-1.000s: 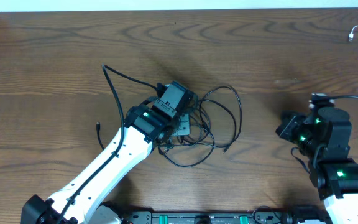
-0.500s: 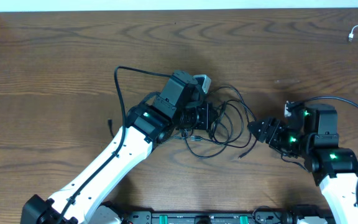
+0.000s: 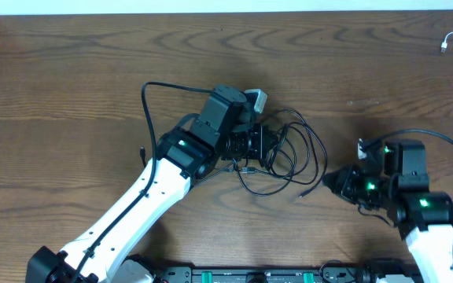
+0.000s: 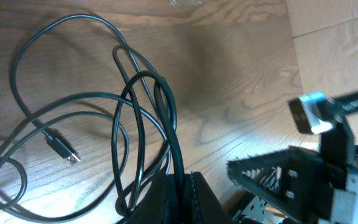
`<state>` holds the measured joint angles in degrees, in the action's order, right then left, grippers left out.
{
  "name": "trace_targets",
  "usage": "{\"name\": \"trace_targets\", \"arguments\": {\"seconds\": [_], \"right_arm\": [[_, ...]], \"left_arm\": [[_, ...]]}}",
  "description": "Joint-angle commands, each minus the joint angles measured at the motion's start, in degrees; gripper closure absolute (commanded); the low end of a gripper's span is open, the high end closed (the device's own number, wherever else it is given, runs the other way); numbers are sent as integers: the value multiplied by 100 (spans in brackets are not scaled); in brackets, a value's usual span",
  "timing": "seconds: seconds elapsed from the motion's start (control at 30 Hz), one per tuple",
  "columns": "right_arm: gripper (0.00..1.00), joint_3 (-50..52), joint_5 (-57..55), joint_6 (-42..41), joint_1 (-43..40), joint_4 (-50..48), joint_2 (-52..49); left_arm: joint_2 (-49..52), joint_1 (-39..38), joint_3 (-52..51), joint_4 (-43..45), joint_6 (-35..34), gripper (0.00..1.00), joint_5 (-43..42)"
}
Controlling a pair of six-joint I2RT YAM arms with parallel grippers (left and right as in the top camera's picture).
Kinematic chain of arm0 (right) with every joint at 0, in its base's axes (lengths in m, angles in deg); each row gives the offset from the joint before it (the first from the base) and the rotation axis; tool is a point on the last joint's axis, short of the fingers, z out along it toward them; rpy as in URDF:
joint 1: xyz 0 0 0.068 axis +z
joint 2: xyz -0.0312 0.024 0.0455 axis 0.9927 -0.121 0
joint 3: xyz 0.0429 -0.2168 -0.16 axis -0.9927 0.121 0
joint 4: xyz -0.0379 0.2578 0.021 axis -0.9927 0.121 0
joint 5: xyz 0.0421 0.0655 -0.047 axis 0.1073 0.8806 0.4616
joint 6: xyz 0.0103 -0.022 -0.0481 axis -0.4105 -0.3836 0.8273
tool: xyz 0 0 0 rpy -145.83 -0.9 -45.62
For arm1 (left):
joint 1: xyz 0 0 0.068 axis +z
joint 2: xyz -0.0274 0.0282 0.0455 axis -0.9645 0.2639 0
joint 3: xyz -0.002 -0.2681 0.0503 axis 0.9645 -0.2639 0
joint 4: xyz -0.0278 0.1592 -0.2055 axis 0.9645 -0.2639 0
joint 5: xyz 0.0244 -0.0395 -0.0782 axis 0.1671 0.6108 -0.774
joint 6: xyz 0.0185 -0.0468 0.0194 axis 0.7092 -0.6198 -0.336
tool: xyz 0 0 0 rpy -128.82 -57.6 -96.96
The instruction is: Untangle cables
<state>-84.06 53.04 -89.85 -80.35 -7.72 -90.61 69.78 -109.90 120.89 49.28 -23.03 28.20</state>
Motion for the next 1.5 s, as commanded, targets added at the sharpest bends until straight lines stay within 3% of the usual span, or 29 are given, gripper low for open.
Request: {"name": "trace_targets", "arguments": {"seconds": [0.0, 0.2, 0.27, 0.37, 0.6, 0.7, 0.97, 1.1, 1.47], "right_arm": [[99, 4, -522, 203, -15, 382, 673], [99, 4, -776, -22, -15, 787, 1698], [87, 4, -673, -444, -13, 828, 1926], [82, 4, -446, -575, -13, 828, 2004], [84, 7, -387, -916, 2, 822, 1910], [78, 7, -387, -1154, 2, 848, 1856], [74, 155, -387, -2474, 2, 763, 1606], [76, 442, -269, -3320, 2, 354, 1346], [77, 682, 197, -3952, 2, -876, 398]], "left_arm": [[-118, 59, 44, 50, 81, 92, -94], [-118, 85, 44, 446, 79, 92, -621], [-118, 125, 44, 647, 76, 92, -938], [-118, 192, 44, 824, 24, 92, -1375], [-118, 216, 44, 826, -365, 92, -1482], [-118, 219, 44, 850, -627, 92, -1482], [-118, 219, 44, 866, -833, 92, -1480], [-116, 219, 44, 866, -831, 92, -1480], [-116, 219, 44, 866, -831, 92, -1480]]}}
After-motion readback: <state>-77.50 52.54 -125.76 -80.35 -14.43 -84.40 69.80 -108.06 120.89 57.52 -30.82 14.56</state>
